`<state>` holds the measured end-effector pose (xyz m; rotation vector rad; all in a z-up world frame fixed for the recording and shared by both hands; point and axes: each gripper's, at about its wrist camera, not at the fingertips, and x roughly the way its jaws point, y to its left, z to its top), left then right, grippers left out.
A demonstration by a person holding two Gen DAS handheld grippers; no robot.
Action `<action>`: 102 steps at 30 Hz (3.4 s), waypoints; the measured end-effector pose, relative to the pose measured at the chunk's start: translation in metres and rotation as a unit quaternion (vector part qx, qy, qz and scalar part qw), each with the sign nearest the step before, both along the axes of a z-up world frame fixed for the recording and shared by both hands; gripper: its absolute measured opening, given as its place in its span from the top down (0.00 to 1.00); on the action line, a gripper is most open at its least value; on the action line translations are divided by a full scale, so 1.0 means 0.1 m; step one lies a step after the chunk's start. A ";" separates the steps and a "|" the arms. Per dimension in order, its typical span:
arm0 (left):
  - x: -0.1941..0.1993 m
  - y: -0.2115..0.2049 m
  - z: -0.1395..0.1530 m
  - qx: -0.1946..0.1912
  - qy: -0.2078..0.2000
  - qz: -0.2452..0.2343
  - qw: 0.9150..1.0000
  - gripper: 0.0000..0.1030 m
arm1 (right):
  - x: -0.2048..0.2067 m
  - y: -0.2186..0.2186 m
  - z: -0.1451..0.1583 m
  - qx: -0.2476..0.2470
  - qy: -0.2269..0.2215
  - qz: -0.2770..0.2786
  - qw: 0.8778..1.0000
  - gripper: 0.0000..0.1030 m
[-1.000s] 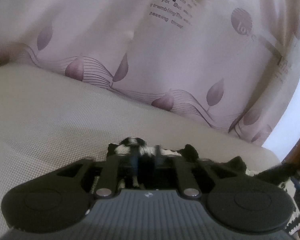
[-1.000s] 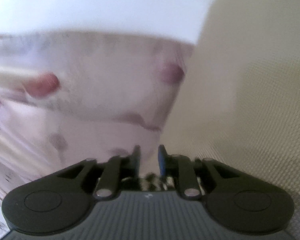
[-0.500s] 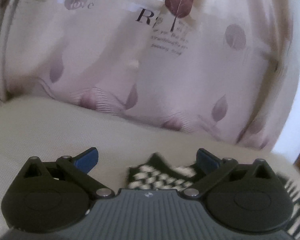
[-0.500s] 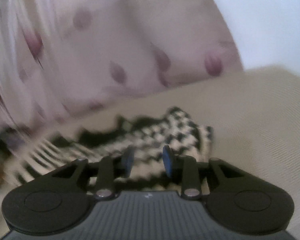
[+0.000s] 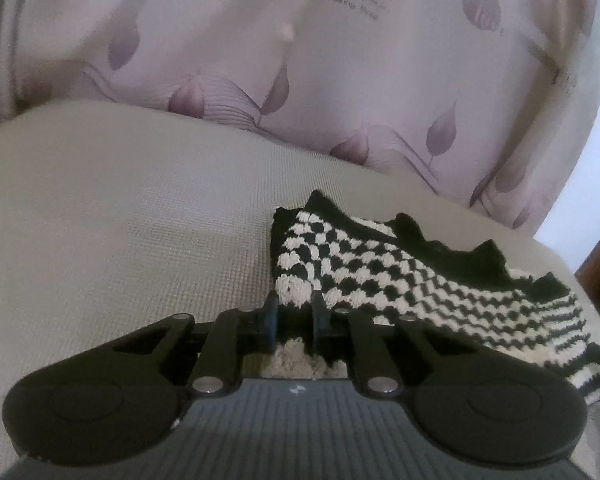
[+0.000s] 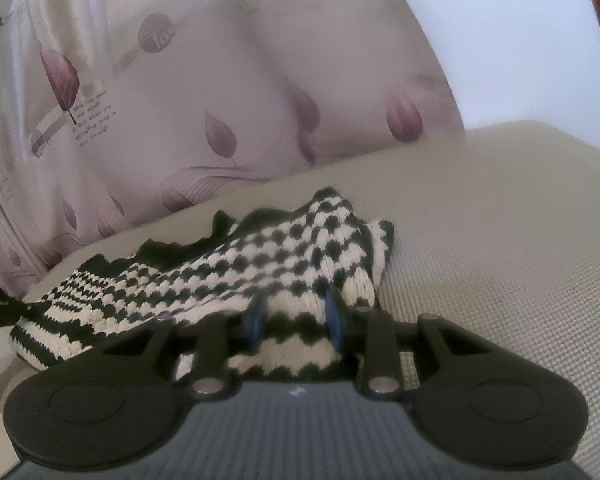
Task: Fold small clothes
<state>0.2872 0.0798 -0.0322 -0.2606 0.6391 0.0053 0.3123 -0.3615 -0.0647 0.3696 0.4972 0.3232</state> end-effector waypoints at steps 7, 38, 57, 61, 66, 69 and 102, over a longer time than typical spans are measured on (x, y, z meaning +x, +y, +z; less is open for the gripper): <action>-0.37 0.10 -0.08 -0.047 0.029 0.007 0.998 0.84 | -0.09 -0.06 -0.02 0.014 0.003 0.006 1.000 0.63; 0.44 -0.44 -0.22 -0.002 -0.060 -0.030 0.998 0.33 | 0.87 -0.01 0.29 0.047 0.034 -0.004 0.998 0.76; -0.31 -0.59 0.09 0.062 -0.103 0.007 0.993 0.00 | -0.39 0.38 0.15 -0.096 -0.039 -0.029 0.994 0.74; -0.46 -0.57 0.10 0.112 -0.094 0.035 0.989 0.00 | -0.37 0.44 0.14 -0.121 -0.022 -0.033 0.992 0.68; -0.54 -0.53 0.07 0.136 -0.091 0.074 0.984 0.00 | -0.33 0.64 0.10 -0.175 -0.009 -0.015 0.984 0.42; -0.55 -0.52 0.00 0.146 -0.077 0.084 0.983 0.00 | -0.32 0.74 0.08 -0.203 -0.009 -0.004 0.979 0.29; -0.46 -0.29 -0.11 0.079 -0.015 0.108 0.991 0.00 | -0.27 0.81 0.05 -0.228 0.003 0.024 0.973 0.00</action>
